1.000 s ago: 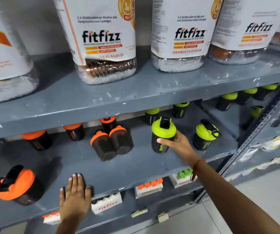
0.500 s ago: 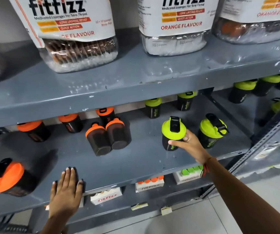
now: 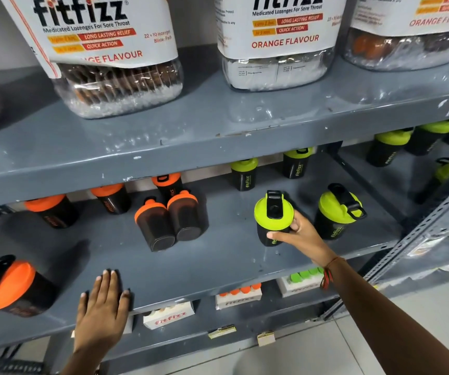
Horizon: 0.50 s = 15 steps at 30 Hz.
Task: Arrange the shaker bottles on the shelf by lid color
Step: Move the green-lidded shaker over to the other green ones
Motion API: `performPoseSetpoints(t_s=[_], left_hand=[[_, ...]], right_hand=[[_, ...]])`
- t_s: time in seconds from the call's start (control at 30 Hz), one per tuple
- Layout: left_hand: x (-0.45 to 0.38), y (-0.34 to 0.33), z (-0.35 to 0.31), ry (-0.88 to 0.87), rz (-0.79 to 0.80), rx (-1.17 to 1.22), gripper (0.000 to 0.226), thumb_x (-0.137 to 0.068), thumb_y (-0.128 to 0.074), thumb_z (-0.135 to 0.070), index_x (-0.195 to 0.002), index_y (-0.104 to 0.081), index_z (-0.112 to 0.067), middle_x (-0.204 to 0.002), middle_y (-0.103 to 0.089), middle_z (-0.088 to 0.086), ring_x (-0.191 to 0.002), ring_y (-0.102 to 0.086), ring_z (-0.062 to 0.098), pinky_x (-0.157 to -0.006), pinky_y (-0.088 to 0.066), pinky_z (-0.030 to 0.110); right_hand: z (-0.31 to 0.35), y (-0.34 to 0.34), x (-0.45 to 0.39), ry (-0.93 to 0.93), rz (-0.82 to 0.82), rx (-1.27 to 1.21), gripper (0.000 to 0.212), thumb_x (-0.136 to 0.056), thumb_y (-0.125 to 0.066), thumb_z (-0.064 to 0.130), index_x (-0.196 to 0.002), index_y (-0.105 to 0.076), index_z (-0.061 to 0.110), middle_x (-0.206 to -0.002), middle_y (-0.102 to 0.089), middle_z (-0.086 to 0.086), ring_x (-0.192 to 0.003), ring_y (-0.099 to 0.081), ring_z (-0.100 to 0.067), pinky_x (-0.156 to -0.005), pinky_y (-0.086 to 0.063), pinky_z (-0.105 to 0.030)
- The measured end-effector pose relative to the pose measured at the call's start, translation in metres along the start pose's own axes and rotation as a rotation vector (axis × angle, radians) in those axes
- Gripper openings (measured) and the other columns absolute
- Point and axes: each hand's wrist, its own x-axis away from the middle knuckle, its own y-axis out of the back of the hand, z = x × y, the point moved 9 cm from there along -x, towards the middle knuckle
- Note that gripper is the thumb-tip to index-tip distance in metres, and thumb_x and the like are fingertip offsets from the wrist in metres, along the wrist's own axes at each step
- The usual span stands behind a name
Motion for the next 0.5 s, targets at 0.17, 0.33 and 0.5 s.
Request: performPoseSetpoints(t_s=[0.17, 0.33, 0.5], left_hand=[[0.0, 0.002, -0.001, 0.018, -0.006, -0.002, 0.076, -0.087, -0.005, -0.058, -0.149, -0.014, -0.015, -0.156, -0.012, 0.001, -0.144, -0.004, 0.015, -0.115, 0.0, 0.041], [-0.013, 0.006, -0.004, 0.088, 0.008, 0.025, 0.084, -0.083, -0.003, -0.06, -0.149, -0.014, -0.01, -0.158, -0.012, 0.008, -0.145, -0.005, 0.02, -0.116, 0.002, 0.041], [-0.031, 0.0, -0.002, 0.139, 0.067, 0.019, 0.077, -0.087, -0.005, -0.056, -0.15, -0.007, -0.012, -0.159, -0.002, 0.008, -0.145, 0.003, 0.019, -0.116, 0.007, 0.04]], right_hand=[[0.006, -0.002, 0.014, 0.015, -0.049, -0.011, 0.104, -0.061, -0.092, 0.009, -0.146, -0.036, 0.027, -0.138, -0.055, 0.01, -0.128, -0.053, 0.003, -0.099, -0.044, -0.013], [0.02, -0.006, 0.087, 0.217, -0.571, 0.142, 0.08, -0.054, -0.087, 0.064, -0.117, -0.05, 0.03, -0.114, -0.055, -0.005, -0.107, -0.055, -0.023, -0.094, -0.044, -0.028], [0.062, -0.084, 0.105, 0.415, -0.439, 0.419, 0.037, -0.076, -0.084, 0.033, -0.103, -0.058, 0.027, -0.094, -0.051, 0.008, -0.088, -0.051, -0.013, -0.074, -0.039, -0.015]])
